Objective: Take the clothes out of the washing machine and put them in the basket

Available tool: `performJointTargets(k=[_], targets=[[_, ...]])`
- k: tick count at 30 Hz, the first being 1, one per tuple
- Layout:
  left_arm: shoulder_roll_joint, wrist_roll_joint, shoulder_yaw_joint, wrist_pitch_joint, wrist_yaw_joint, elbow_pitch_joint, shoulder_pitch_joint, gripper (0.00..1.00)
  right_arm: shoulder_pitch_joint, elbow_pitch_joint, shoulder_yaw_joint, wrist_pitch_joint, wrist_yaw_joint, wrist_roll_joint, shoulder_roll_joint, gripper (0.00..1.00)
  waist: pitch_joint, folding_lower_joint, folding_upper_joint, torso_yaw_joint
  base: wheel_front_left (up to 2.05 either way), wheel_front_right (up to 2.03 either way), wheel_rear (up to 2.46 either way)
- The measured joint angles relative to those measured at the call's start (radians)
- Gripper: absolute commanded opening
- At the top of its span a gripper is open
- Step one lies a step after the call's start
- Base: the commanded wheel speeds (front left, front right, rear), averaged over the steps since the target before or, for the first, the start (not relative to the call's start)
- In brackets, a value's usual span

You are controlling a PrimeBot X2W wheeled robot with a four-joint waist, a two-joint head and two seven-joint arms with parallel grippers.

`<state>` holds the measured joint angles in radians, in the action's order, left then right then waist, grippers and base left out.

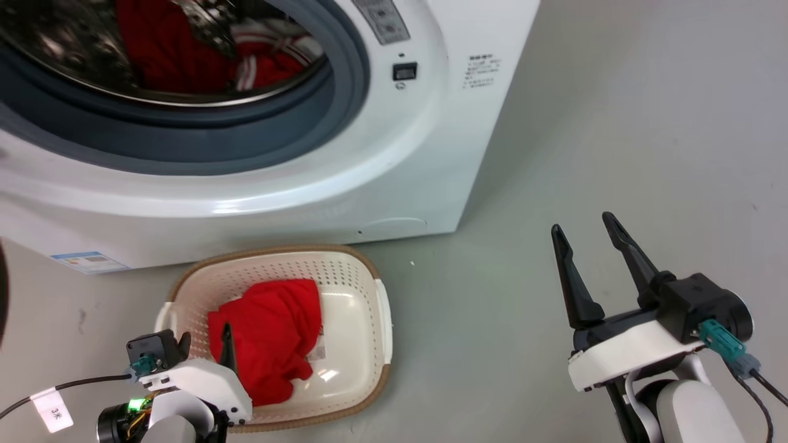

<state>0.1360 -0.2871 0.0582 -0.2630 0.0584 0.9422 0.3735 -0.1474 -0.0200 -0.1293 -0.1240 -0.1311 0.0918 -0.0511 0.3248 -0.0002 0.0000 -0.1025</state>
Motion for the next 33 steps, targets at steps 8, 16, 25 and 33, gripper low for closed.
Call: performJointTargets(k=[8, 16, 25, 33], targets=[[-0.028, 0.059, 0.006, 0.0, 0.004, -0.161, -0.021, 1.0, 0.032, 0.029, 0.009, 0.028, 0.0, -0.005, 0.0, 1.0, -0.078, 0.0, 0.0, 0.054, 0.0, 0.0, 0.0], [-0.05, 0.112, 0.007, 0.0, 0.006, -0.338, 0.046, 1.0, 0.051, 0.063, 0.013, 0.043, 0.0, -0.006, 0.0, 1.0, -0.101, 0.0, 0.0, 0.072, 0.0, 0.0, 0.0], [-0.026, 0.143, -0.026, 0.004, 0.031, -0.235, 0.237, 1.0, 0.057, 0.086, -0.006, 0.054, 0.0, -0.009, 0.0, 1.0, -0.077, 0.0001, 0.0, 0.058, 0.0, 0.0, 0.0], [0.035, 0.13, -0.048, 0.082, 0.056, -0.003, 0.443, 1.0, 0.056, 0.074, -0.044, 0.039, 0.0, 0.008, 0.0, 1.0, -0.045, 0.0002, 0.0, 0.001, 0.0, 0.0, 0.0]])
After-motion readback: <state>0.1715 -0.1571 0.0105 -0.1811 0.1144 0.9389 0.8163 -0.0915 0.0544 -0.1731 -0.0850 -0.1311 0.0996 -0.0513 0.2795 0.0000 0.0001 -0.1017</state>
